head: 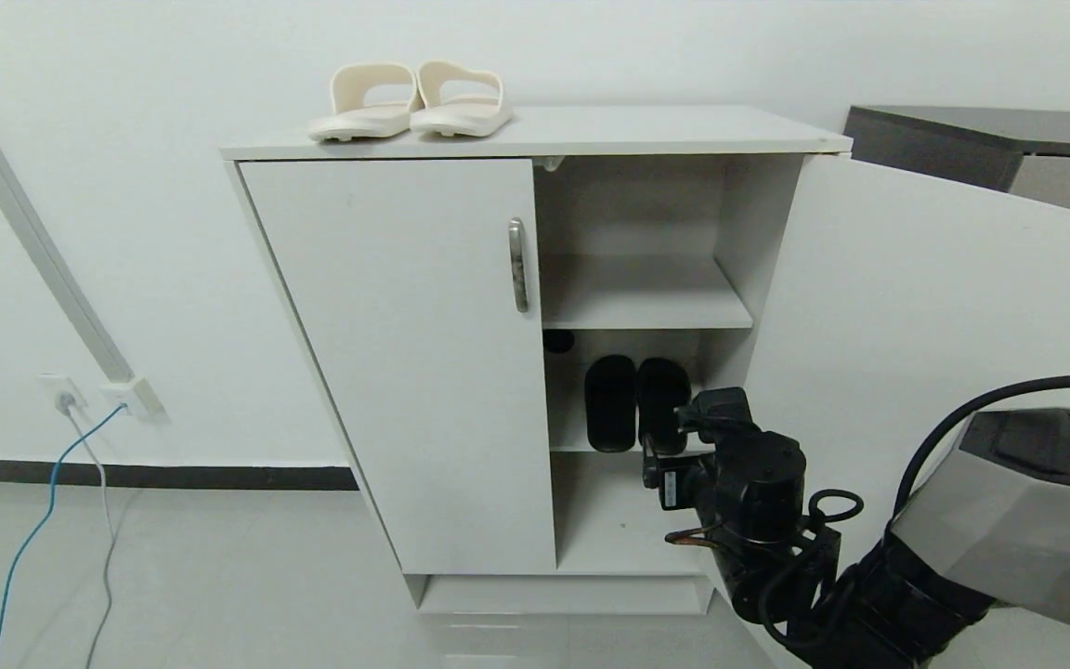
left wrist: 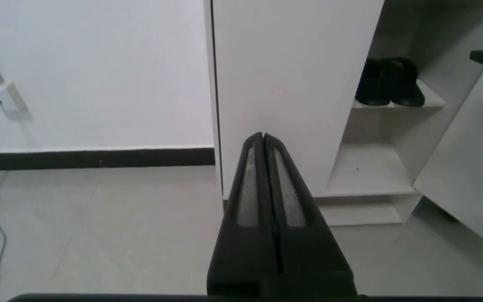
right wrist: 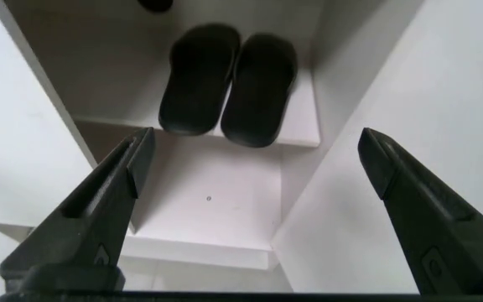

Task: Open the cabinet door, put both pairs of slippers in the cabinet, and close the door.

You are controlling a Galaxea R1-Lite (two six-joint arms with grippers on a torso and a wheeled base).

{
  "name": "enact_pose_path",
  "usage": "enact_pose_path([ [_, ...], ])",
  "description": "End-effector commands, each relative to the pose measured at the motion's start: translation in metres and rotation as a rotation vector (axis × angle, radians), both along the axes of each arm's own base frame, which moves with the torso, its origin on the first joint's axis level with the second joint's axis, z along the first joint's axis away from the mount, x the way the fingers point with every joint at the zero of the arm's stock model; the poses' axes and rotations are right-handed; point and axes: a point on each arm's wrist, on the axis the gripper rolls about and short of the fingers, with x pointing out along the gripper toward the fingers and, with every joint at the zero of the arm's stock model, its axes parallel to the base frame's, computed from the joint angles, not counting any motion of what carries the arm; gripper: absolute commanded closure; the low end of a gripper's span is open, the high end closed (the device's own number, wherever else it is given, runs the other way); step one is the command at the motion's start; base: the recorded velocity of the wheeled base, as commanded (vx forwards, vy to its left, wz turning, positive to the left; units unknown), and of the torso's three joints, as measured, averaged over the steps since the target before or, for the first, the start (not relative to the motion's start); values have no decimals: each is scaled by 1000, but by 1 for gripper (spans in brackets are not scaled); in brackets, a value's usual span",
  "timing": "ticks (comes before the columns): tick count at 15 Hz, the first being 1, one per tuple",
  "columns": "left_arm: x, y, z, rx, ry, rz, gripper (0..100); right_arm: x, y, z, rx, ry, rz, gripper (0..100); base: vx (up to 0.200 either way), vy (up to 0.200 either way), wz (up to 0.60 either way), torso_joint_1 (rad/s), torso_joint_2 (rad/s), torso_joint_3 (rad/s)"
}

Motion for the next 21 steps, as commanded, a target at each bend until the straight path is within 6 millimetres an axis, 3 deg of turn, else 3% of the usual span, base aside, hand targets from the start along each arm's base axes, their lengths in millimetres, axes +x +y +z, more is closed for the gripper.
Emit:
enact_pose_path([
  [1, 0, 0, 0, -1, 1, 1, 100, 0, -1, -2, -6, 6, -2, 0, 0, 0, 0, 2, 2, 203],
  [6, 0, 0, 0, -3, 1, 0, 100, 0, -2, -3, -8, 8, -3, 0, 0, 0, 0, 5, 4, 109],
  [21, 0, 0, 0, -3, 1, 0, 100, 0, -1, -3, -7, 7, -3, 0, 0, 200, 0, 2, 2, 7],
])
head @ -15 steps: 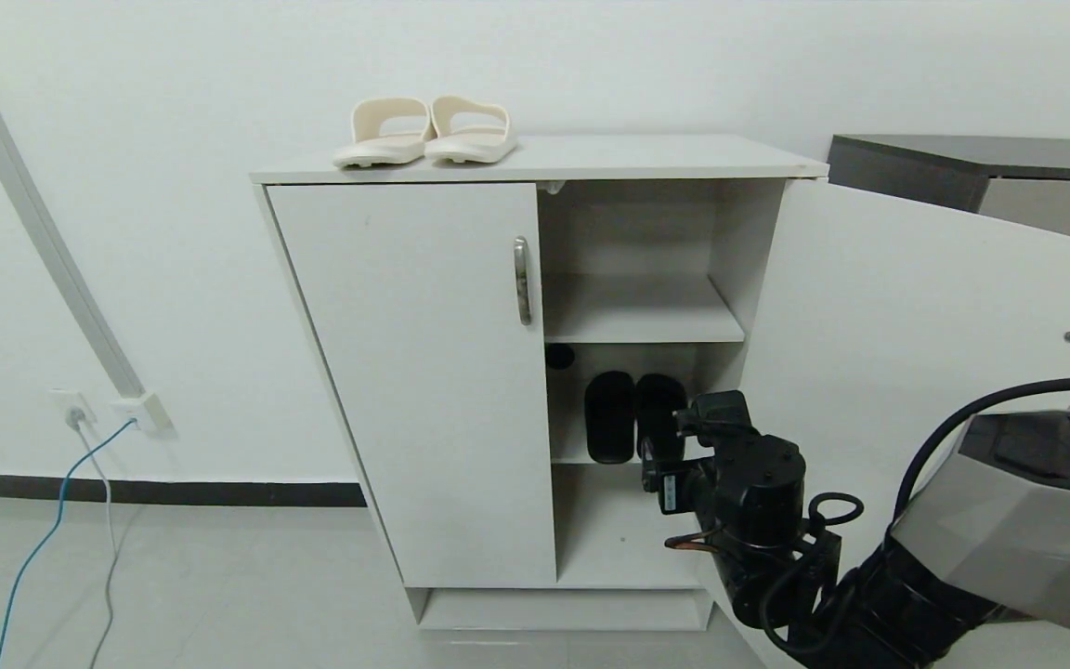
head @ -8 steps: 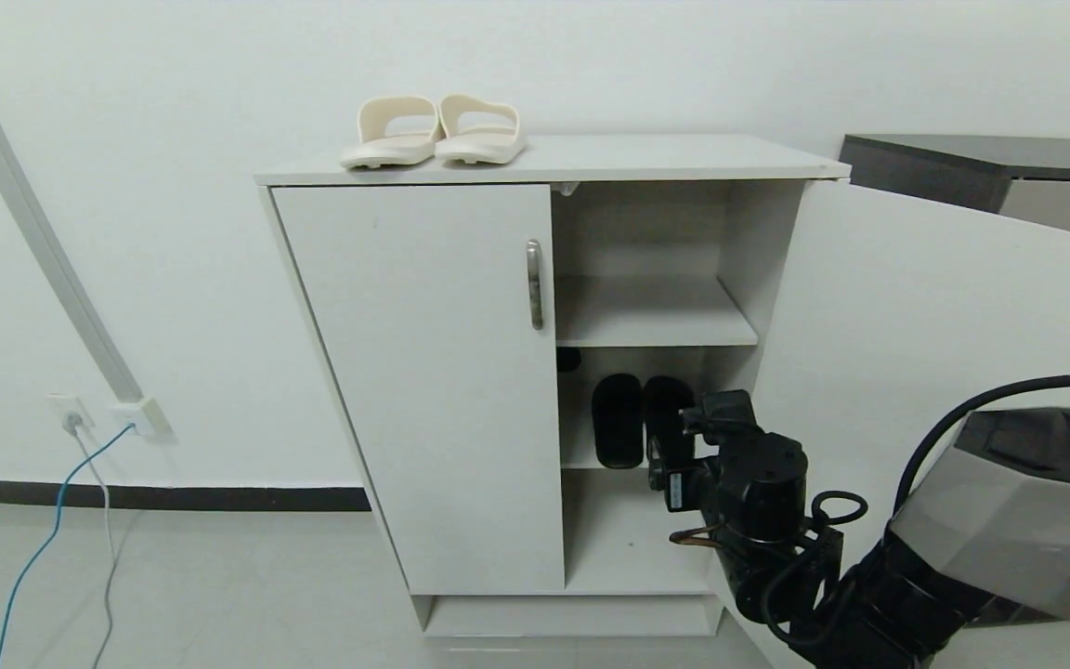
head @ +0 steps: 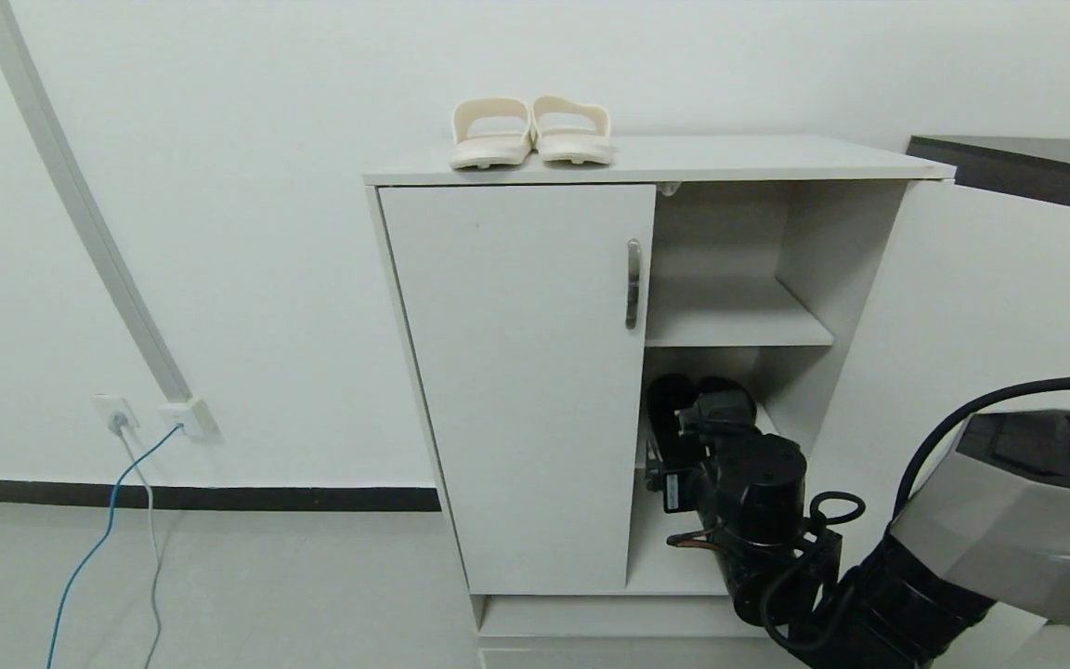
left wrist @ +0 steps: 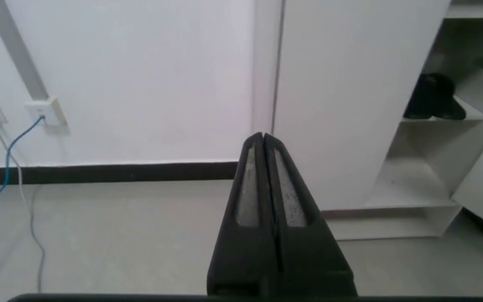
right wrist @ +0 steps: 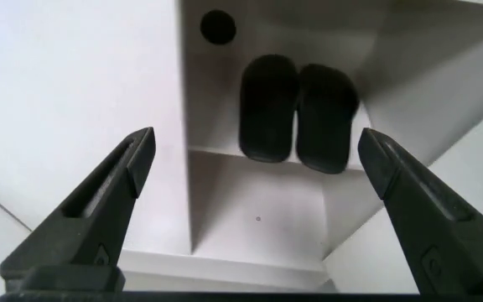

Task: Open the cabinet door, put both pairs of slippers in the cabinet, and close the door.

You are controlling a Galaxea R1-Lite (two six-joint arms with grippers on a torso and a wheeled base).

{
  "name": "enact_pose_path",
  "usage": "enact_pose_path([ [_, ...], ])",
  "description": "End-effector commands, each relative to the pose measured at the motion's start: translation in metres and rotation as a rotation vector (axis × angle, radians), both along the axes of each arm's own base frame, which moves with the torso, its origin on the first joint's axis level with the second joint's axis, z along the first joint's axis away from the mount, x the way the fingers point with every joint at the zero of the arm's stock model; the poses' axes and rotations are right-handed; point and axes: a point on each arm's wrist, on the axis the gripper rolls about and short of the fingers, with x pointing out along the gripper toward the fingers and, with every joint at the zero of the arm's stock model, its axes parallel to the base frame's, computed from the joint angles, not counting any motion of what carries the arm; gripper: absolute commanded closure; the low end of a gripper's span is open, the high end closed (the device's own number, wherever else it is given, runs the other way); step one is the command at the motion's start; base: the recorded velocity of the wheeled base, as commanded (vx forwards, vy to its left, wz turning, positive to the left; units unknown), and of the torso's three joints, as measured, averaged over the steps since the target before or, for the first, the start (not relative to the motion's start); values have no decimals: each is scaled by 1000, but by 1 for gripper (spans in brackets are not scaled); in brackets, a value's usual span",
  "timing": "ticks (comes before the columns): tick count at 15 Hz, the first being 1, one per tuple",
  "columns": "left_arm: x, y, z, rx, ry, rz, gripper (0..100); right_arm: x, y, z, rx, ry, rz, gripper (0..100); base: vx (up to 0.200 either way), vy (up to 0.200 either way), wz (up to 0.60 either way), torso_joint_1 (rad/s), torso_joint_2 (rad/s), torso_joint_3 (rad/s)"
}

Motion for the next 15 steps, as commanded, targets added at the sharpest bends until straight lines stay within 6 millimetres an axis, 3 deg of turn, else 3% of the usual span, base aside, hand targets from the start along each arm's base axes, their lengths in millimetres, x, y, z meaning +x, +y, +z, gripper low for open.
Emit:
enact_pose_path([
  [1, 0, 0, 0, 0, 2, 0, 100, 0, 1, -1, -1, 2, 3, 0, 0, 200, 0, 2, 12, 2],
  [5, 0, 0, 0, 0, 2, 1, 100, 0, -4, -1, 16, -15, 0, 0, 0, 200, 0, 2, 2, 1],
  [15, 0, 0, 0, -2, 2, 6, 100, -3, -7, 2, 21, -50, 36, 0, 0, 0, 0, 0, 0, 0],
])
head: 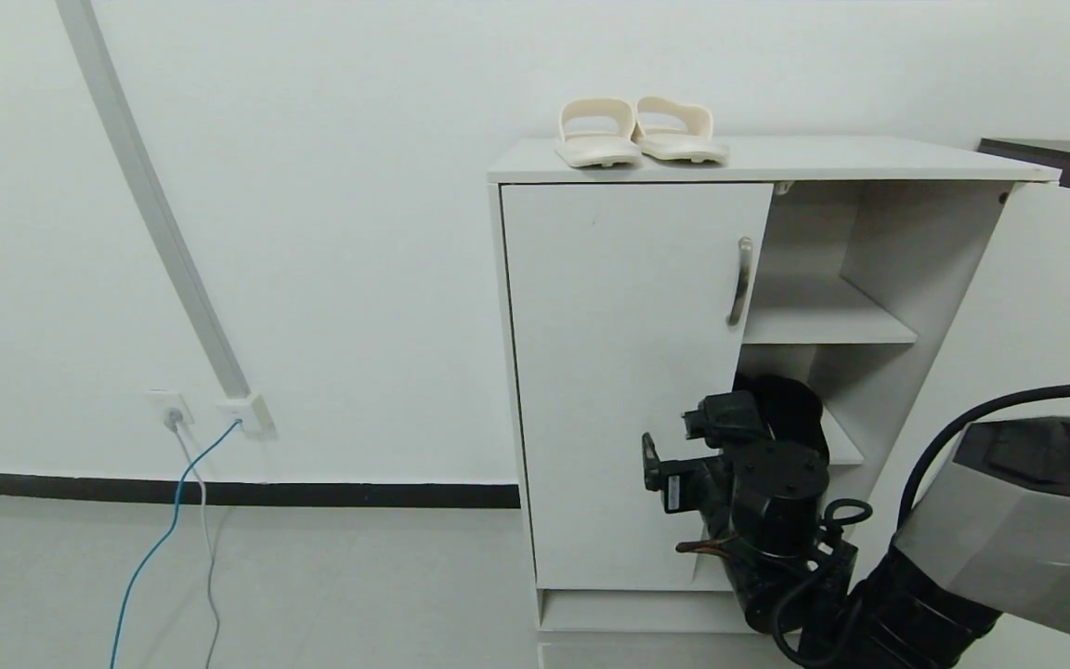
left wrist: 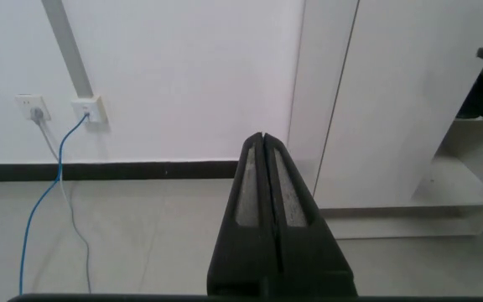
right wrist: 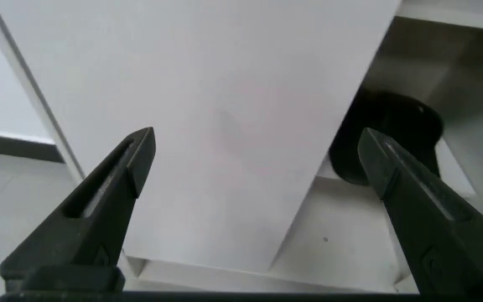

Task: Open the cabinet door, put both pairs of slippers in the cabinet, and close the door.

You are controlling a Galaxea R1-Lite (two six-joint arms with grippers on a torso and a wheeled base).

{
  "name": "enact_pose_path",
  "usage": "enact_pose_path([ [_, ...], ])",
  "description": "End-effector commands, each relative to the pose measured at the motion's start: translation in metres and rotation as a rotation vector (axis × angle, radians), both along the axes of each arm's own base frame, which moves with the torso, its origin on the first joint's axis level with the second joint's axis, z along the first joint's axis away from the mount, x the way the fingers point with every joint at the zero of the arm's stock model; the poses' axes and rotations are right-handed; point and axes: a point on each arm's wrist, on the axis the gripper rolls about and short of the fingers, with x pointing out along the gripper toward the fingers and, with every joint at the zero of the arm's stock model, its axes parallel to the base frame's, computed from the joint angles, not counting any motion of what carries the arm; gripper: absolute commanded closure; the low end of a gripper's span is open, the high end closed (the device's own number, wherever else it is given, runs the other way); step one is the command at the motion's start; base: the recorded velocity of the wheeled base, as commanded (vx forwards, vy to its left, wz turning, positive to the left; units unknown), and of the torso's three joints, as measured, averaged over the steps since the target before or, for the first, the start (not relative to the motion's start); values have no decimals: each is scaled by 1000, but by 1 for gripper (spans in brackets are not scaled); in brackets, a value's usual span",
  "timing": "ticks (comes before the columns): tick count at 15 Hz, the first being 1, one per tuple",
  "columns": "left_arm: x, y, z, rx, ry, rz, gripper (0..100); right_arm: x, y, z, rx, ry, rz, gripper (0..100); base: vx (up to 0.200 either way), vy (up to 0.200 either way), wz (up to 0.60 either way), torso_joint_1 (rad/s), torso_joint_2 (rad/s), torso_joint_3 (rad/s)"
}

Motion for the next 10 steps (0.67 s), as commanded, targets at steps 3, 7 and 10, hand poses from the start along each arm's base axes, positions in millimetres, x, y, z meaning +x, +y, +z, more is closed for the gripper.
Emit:
enact_pose_path([
  [3, 0, 0, 0, -1, 1, 1, 100, 0, 1, -4, -10, 9, 4, 0, 0, 0, 0, 0, 0, 0],
  [7, 0, 0, 0, -1, 1, 1, 100, 1, 1, -5, -11, 10, 4, 0, 0, 0, 0, 0, 0, 0],
  [10, 0, 0, 0, -1, 1, -1, 100, 1, 1, -7, -18, 13, 2, 0, 0, 0, 0, 0, 0, 0],
])
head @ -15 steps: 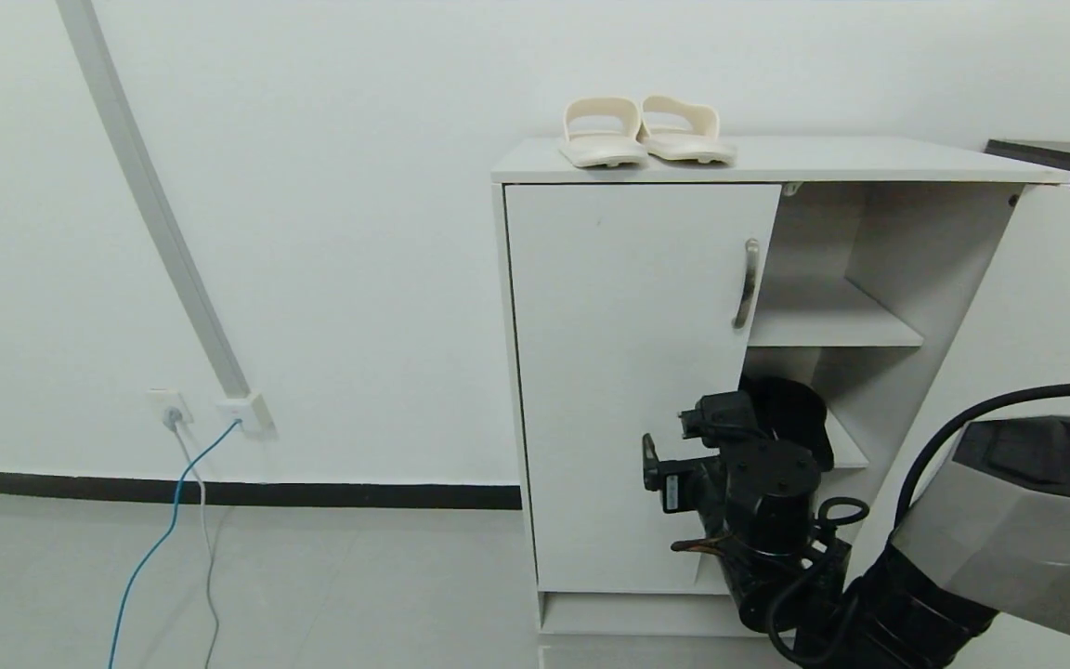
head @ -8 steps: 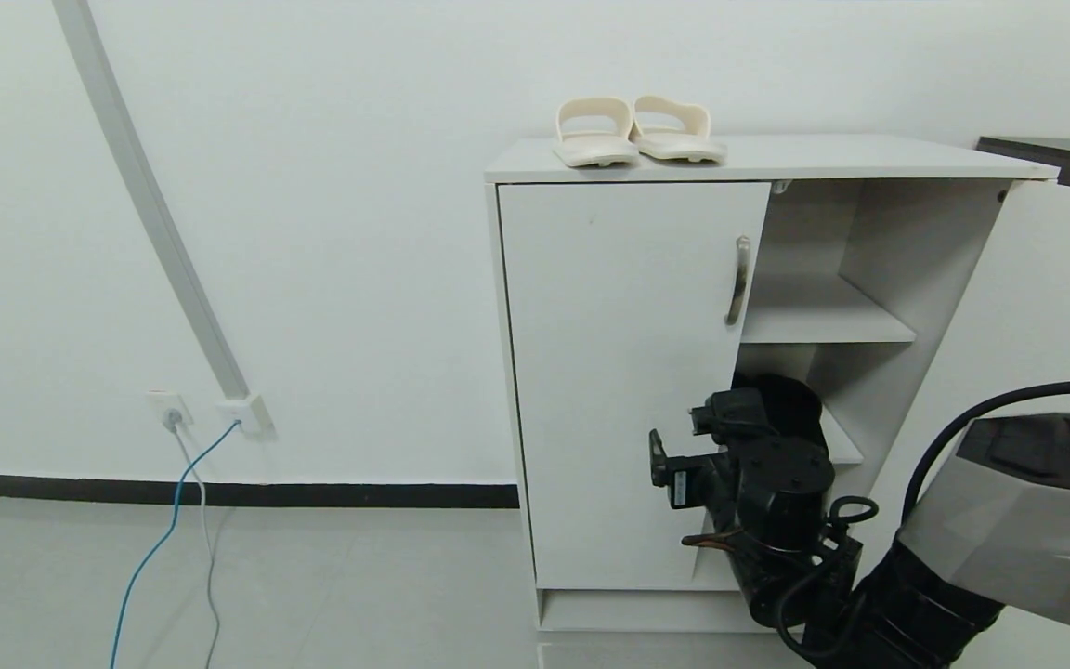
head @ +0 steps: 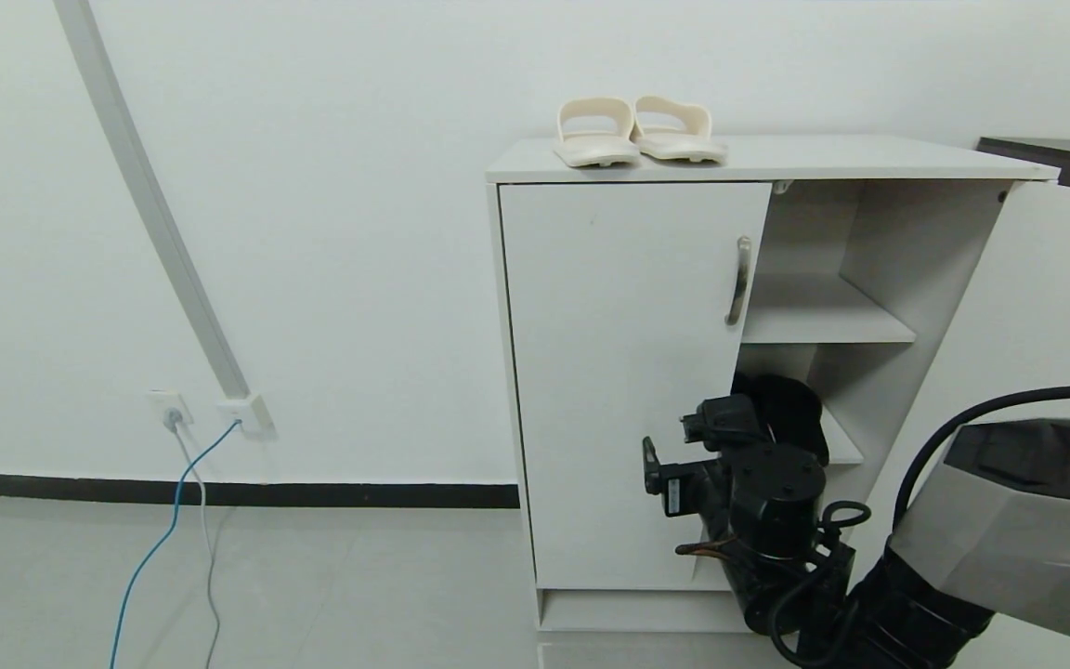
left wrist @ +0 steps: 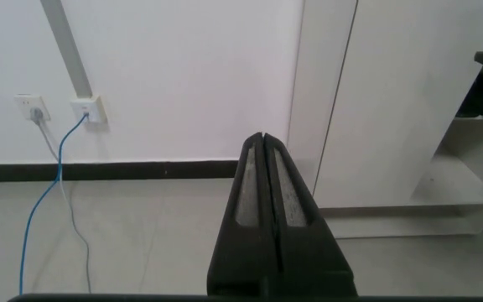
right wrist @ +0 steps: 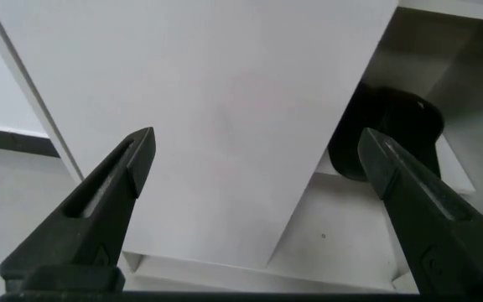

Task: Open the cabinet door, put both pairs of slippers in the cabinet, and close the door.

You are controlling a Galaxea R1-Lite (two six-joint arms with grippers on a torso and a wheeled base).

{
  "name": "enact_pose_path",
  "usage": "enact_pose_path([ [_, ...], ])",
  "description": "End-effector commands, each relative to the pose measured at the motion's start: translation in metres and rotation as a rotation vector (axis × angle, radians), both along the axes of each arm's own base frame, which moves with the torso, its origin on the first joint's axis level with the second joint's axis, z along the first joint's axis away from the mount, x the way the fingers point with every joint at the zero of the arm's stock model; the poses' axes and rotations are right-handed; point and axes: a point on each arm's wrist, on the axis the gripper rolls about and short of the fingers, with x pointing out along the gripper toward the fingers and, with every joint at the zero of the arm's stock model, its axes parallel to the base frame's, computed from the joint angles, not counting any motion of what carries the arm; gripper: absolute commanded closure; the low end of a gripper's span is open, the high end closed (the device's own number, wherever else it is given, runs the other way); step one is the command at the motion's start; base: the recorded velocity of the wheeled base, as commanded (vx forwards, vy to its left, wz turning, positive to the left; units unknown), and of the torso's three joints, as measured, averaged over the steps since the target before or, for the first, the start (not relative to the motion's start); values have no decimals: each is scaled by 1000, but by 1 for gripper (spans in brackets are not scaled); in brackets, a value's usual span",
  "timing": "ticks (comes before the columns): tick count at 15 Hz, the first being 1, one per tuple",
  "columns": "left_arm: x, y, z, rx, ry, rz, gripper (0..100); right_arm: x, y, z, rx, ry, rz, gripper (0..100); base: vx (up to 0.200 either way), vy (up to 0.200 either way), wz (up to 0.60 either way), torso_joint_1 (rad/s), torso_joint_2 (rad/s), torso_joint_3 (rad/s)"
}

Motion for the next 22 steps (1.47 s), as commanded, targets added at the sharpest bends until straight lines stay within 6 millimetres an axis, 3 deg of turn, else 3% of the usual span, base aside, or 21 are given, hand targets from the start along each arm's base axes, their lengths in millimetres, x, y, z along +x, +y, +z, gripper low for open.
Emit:
enact_pose_path([
  [1, 0, 0, 0, -1, 1, 2, 100, 0, 1, -3, -5, 5, 2, 0, 0, 0, 0, 0, 0, 0],
  [6, 0, 0, 0, 1, 1, 0, 100, 1, 1, -3, -5, 5, 0, 0, 0, 0, 0, 8, -137, -139],
  [22, 0, 0, 0, -1, 1, 0, 100, 1, 1, -8, -14, 15, 0, 0, 0, 0, 0, 126, -460, -334],
])
